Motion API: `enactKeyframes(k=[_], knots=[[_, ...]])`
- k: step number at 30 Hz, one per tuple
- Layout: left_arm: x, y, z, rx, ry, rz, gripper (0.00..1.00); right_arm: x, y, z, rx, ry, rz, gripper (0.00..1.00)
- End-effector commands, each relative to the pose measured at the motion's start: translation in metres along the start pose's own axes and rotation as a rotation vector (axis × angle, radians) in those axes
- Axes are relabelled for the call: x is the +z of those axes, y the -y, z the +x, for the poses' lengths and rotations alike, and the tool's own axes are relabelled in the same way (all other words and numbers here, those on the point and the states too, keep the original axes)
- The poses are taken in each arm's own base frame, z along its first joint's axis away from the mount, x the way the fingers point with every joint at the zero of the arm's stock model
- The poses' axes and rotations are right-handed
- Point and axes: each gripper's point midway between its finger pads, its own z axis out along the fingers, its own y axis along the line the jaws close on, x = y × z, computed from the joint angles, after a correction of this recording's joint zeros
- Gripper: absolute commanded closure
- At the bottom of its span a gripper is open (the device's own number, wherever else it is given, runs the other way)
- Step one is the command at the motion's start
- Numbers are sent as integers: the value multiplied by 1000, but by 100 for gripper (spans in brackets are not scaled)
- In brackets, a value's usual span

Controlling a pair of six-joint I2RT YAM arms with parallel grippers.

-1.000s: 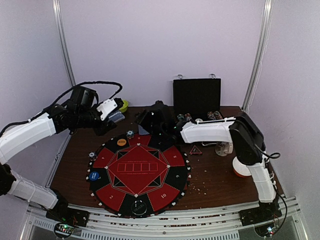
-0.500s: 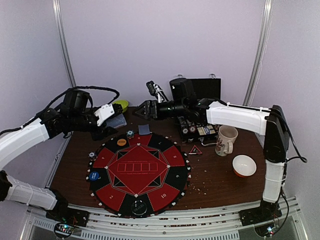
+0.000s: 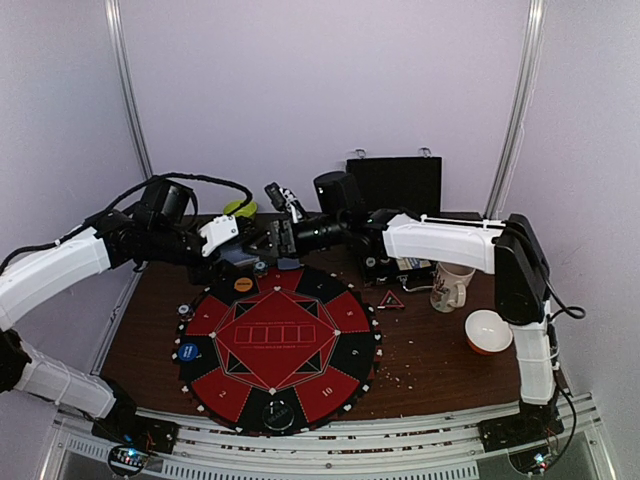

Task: Distribute texas hold em gaming equipment
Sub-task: Pick up the poker card from the face-down deck piles.

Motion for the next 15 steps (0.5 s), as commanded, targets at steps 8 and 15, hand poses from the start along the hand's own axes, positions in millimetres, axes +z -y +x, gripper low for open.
enactKeyframes(k=[8, 15], knots=[[-6, -13, -18, 18, 53, -39, 52, 23, 5, -7, -27, 6, 26, 29], [-5, -18, -18, 14, 49, -65, 54, 6, 12, -7, -74, -15, 121, 35]])
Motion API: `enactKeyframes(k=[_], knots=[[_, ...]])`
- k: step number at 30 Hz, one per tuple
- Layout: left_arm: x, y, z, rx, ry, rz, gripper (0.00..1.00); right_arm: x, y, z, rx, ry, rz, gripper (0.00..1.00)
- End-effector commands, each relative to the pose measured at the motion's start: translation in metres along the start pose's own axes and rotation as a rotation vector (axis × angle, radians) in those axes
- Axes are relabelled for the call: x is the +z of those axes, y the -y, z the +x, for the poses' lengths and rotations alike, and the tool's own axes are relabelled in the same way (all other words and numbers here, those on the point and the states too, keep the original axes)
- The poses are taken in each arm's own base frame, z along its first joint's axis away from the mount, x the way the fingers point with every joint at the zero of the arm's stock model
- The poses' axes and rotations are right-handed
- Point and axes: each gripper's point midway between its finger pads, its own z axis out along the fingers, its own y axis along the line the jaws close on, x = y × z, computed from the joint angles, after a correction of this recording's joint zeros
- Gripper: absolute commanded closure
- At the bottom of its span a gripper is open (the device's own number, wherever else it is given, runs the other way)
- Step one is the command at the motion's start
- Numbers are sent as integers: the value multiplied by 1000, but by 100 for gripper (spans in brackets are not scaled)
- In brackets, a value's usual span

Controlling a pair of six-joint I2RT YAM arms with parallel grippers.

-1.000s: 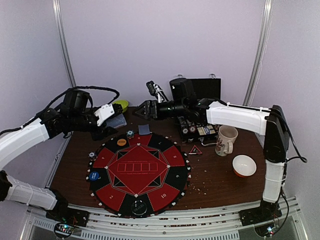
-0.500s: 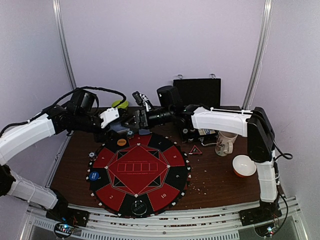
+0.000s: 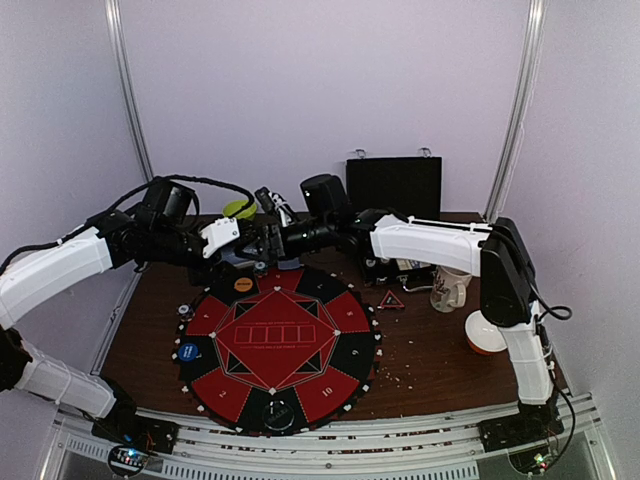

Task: Distribute texas hold em gaming equipment
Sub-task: Pick up the poker card from the face-down deck piles.

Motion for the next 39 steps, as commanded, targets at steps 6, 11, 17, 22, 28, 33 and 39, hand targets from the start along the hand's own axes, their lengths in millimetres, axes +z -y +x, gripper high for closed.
enactKeyframes(k=[6, 11, 17, 22, 28, 33, 39], knots=[[-10, -19, -19, 15, 61, -82, 54, -31, 1, -15, -69, 14, 125, 44], [-11, -20, -19, 14, 59, -90, 54, -36, -4, -18, -78, 8, 125, 45], [-10, -23, -17, 7, 47, -104, 54, -40, -15, -18, -83, 1, 103, 53], [-6, -23, -16, 0, 42, -98, 54, -31, -30, -17, -75, -5, 15, 43], [-7, -23, -17, -2, 45, -96, 54, -13, -25, -18, -33, 20, -21, 42], [-8, -24, -17, -5, 46, -102, 54, -12, -15, -14, -48, 7, 33, 43], [-7, -25, -16, -5, 41, -104, 54, -20, -9, -13, -81, -16, 108, 54]])
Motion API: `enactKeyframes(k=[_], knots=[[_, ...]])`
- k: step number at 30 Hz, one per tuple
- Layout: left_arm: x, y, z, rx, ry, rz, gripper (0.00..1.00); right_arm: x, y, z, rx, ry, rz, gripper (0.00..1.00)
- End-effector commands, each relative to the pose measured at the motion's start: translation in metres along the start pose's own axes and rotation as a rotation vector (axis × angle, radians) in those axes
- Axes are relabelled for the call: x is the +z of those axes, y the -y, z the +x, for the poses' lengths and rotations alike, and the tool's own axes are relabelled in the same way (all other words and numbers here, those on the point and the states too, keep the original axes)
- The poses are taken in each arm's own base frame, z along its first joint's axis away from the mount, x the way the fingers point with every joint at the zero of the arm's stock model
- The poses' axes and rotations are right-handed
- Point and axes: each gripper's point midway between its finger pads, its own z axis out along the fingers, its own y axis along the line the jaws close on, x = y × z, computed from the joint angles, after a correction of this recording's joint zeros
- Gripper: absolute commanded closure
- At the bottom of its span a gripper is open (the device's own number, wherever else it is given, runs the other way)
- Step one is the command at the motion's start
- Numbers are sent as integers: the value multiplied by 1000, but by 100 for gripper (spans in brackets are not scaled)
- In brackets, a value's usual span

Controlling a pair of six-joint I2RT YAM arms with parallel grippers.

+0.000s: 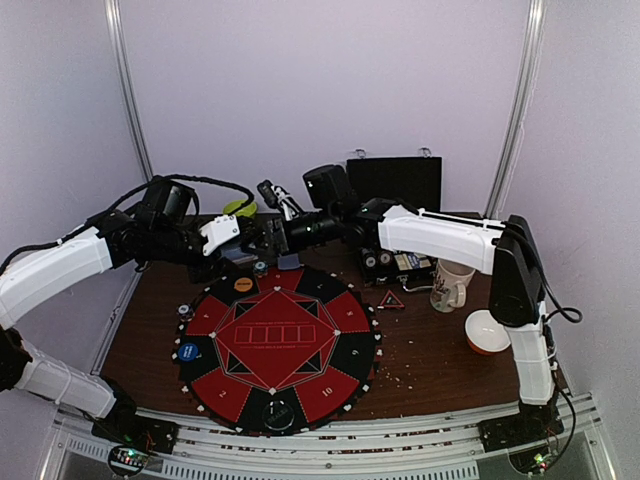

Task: Distribute texas hold em gaming equipment
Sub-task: Pick up the poker card from the face-down deck piles.

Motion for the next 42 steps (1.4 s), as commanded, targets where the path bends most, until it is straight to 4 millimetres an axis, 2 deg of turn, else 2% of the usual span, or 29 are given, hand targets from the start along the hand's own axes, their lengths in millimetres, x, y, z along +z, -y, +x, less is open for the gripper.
enactKeyframes(k=[1, 13, 20, 25, 31, 35, 39, 42], knots=[[-7, -17, -19, -3, 61, -56, 54, -7, 0, -6, -45, 0, 57, 56], [-5, -17, -17, -4, 54, -61, 54, -19, -4, -12, -48, 3, 62, 80], [-4, -17, -16, -4, 51, -62, 54, -31, -14, -22, -81, 23, 73, 76], [-4, -17, -16, -5, 53, -61, 54, -31, -21, -27, -74, 38, 38, 72], [-4, -17, -16, -6, 52, -61, 54, -21, -32, -23, -45, 43, -37, 78], [-3, -17, -16, -7, 52, -58, 54, -17, -34, -21, -40, 39, -58, 87], [-3, -17, -16, -7, 50, -60, 54, -17, -36, -19, -38, 32, -74, 88], [-3, -17, -16, -7, 49, -62, 54, -16, -36, -16, -42, 21, -74, 96]])
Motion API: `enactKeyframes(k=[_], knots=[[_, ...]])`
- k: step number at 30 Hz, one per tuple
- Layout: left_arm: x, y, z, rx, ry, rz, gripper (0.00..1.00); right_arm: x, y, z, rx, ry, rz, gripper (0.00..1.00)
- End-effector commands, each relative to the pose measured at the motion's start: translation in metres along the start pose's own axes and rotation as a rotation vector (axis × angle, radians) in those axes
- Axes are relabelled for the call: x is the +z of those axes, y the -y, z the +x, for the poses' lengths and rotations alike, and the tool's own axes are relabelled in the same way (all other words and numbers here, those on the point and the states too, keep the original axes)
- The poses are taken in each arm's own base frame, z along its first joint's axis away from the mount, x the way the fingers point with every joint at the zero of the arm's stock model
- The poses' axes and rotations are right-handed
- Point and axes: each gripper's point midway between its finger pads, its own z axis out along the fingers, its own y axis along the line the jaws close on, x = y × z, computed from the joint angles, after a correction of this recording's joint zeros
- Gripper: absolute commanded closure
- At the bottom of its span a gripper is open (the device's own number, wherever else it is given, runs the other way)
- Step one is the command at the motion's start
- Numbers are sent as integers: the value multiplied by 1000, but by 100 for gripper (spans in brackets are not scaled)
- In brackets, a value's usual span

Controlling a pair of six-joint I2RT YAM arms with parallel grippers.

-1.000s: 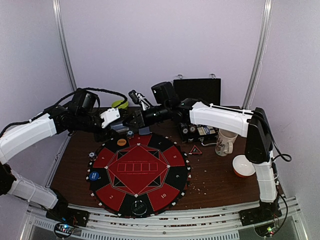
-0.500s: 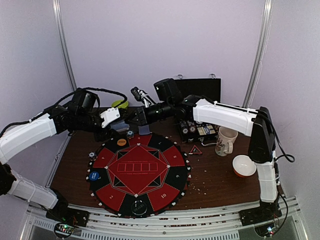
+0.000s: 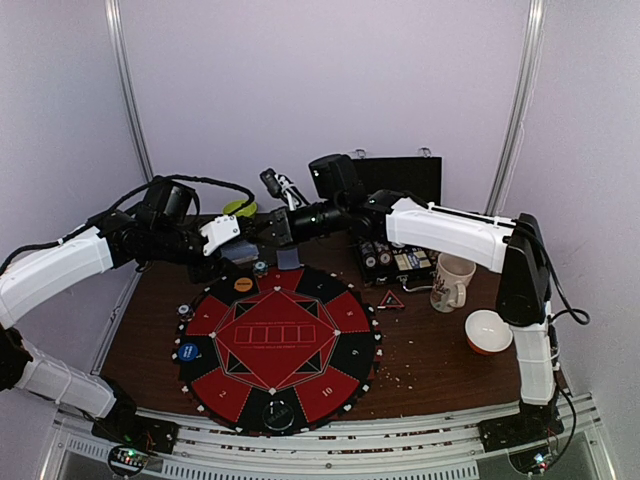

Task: Distribute texas hold em gaming equipment
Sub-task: Pick up the poker card from the face-down deck piles.

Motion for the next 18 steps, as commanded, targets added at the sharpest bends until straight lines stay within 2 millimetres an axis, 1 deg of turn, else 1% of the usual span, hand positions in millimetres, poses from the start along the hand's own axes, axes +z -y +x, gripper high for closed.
enactKeyframes(k=[1, 3, 6, 9, 13, 16, 18], knots=[[-4, -16, -18, -4, 59, -55, 54, -4, -18, -3, -23, 0, -54, 100], [-4, -16, -17, -4, 56, -57, 54, -7, -18, -5, -33, 5, -47, 100], [-5, -16, -15, -5, 52, -61, 54, -20, -18, -15, -39, 39, -40, 100], [-5, -17, -14, -4, 52, -70, 54, -42, -21, -32, -28, 103, -46, 100], [-5, -21, -14, -16, 47, -89, 54, -67, -14, -42, -15, 163, -12, 100], [-5, -26, -14, -39, 38, -111, 54, -95, -9, -57, 21, 257, -11, 100], [-4, -29, -12, -54, 24, -127, 54, -119, -4, -70, 44, 337, -1, 100]])
